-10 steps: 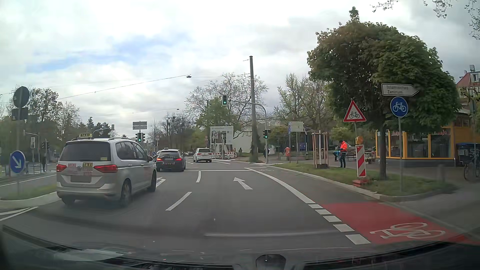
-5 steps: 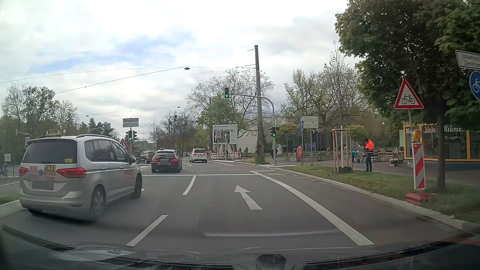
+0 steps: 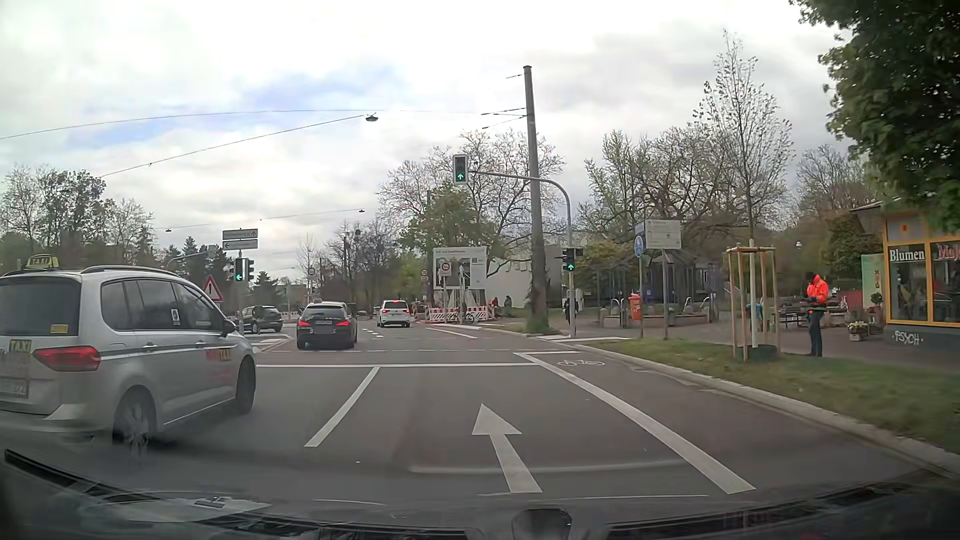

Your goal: Follow the waypoints while adhering to traffic rules and regulations

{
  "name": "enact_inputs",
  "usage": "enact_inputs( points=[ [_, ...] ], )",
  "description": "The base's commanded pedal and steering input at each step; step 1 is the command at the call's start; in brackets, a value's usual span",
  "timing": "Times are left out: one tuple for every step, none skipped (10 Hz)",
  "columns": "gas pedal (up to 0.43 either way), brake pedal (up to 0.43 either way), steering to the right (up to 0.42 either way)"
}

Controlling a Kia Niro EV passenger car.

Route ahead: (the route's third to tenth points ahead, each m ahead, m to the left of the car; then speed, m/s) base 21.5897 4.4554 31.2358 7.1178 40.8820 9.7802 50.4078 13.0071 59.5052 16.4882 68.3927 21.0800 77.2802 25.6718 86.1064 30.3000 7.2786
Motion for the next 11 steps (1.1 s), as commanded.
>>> enact_inputs(
  points=[
    [0.067, 0.0, -0.029],
    [0.067, 0.0, -0.03],
    [0.067, 0.0, -0.03],
    [0.067, 0.0, -0.031],
    [0.067, 0.0, -0.031],
    [0.067, 0.0, -0.031],
    [0.067, 0.0, -0.032],
    [0.067, 0.0, -0.034],
    [0.067, 0.0, -0.036],
    [0.067, 0.0, -0.037],
    [0.067, 0.0, -0.039]
  ],
)
